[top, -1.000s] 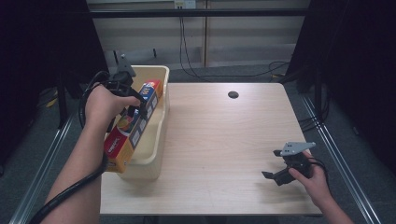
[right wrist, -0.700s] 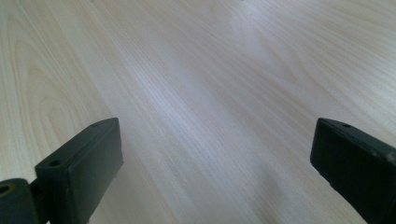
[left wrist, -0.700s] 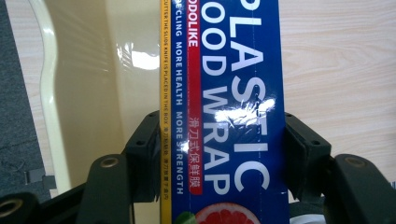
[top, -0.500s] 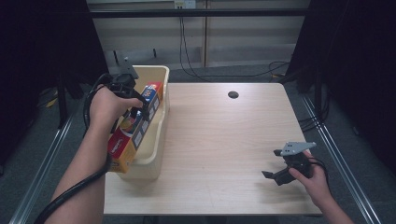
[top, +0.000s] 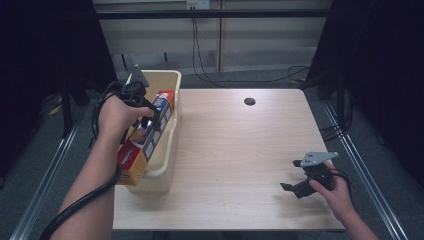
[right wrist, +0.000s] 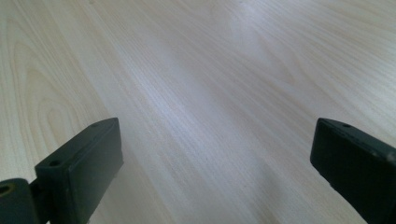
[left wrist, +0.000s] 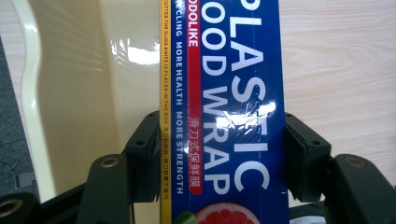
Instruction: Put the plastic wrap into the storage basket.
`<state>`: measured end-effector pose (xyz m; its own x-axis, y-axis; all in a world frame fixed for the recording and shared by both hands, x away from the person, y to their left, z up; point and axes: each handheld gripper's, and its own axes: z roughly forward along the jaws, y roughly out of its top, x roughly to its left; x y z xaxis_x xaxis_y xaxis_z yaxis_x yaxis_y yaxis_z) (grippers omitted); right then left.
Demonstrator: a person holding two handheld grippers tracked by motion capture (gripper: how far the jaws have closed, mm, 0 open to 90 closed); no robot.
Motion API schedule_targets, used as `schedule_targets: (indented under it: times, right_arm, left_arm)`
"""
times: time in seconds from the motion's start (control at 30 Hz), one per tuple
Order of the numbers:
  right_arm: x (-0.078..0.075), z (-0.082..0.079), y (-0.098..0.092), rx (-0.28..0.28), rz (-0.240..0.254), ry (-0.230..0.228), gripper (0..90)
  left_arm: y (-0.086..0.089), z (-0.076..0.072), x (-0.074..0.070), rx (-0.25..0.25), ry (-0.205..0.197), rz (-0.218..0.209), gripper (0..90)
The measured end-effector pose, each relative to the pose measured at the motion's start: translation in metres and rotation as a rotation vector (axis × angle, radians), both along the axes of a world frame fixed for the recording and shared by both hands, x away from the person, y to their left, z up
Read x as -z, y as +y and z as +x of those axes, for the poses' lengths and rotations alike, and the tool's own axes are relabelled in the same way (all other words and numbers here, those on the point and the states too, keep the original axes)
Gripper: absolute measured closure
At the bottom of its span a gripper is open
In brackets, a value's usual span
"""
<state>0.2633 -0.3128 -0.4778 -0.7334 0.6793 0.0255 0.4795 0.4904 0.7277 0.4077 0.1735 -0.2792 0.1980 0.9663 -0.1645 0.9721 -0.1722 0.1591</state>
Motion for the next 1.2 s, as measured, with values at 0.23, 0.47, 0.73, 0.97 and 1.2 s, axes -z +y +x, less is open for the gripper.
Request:
schedule_targets:
  times: [0.23, 0.47, 0.73, 0.97, 1.2]
  right_arm:
    - [0.0, -0.001, -0.001, 0.002, -0.001, 0.003, 2.1]
    - [0.0, -0.001, -0.001, 0.0, 0.002, 0.004, 2.1]
    - [0.0, -0.001, -0.001, 0.0, -0.001, 0.005, 2.1]
    - [0.0, -0.002, -0.001, 0.005, -0.003, 0.005, 2.1]
    - [0.001, -0.001, -0.001, 0.0, -0.003, 0.005, 2.1]
  left_arm:
    - [0.0, 0.001, 0.006, -0.012, 0.013, -0.011, 40.5]
    - [0.002, 0.003, 0.014, -0.024, 0.021, -0.017, 40.5]
    - [0.003, 0.005, 0.021, -0.02, 0.032, -0.028, 40.5]
    - [0.002, 0.005, 0.026, -0.023, 0.039, -0.022, 40.5]
    - [0.0, 0.006, 0.029, -0.027, 0.048, -0.022, 40.4]
